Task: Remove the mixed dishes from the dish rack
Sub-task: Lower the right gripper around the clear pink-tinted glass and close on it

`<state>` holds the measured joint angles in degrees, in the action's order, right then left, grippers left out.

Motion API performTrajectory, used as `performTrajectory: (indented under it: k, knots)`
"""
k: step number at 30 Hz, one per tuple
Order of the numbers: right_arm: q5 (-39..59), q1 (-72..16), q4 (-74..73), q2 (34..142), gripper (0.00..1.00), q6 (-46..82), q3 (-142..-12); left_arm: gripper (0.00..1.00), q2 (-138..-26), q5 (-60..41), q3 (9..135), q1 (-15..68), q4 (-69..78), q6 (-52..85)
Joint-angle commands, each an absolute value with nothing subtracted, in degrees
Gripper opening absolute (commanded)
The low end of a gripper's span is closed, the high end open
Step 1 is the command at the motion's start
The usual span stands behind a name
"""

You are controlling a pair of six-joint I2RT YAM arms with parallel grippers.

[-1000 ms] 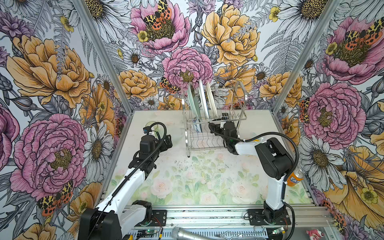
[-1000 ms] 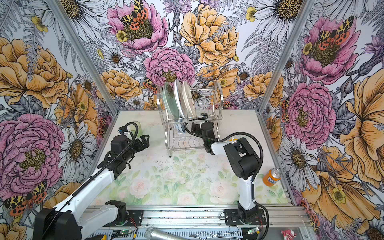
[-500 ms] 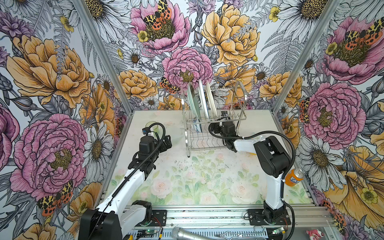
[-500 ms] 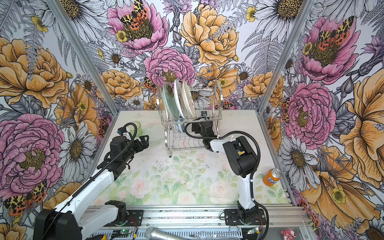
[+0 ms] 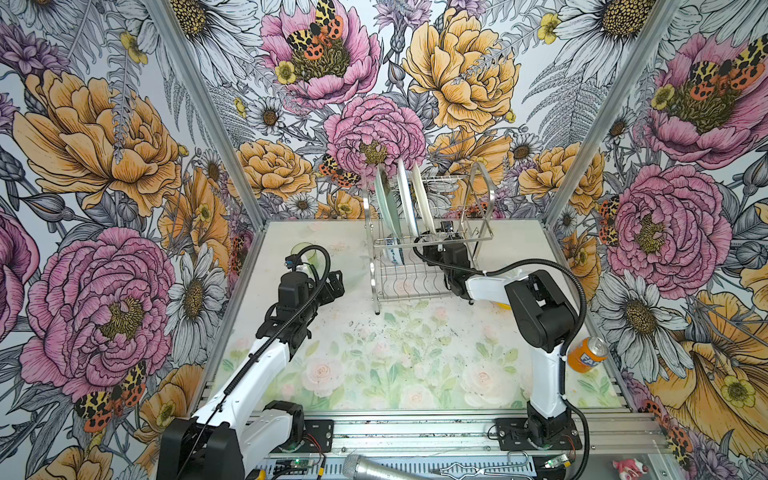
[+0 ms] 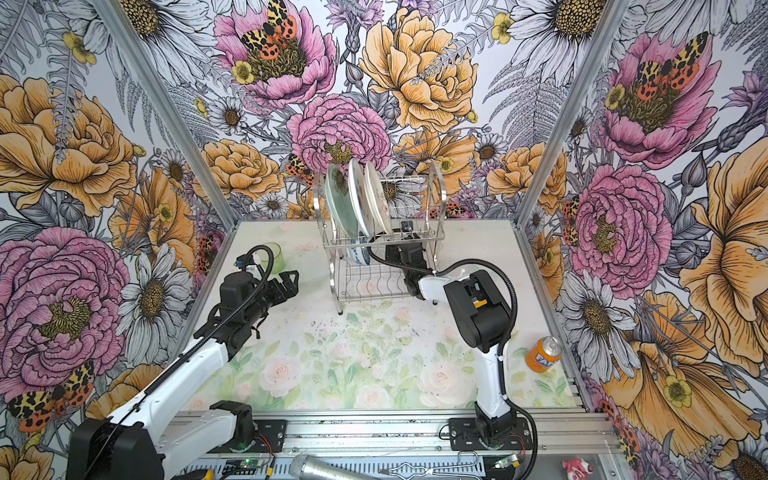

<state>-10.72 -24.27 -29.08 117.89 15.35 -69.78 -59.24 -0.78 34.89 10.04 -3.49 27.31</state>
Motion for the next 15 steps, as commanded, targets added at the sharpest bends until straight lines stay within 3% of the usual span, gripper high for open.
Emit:
performTrajectory:
  k: [1,15]
  knots:
    - [-10.4,-23.7,-30.4,118.5,0.73,15.7,-71.3,0.99,-59.1,-1.8,34.2,9.4,-1.8,28.1]
    - [-9.7,-25.3,-41.0,114.0,0.64,15.7,-61.1,0.99,-57.7,-2.2,33.9,10.0,-1.5,28.8]
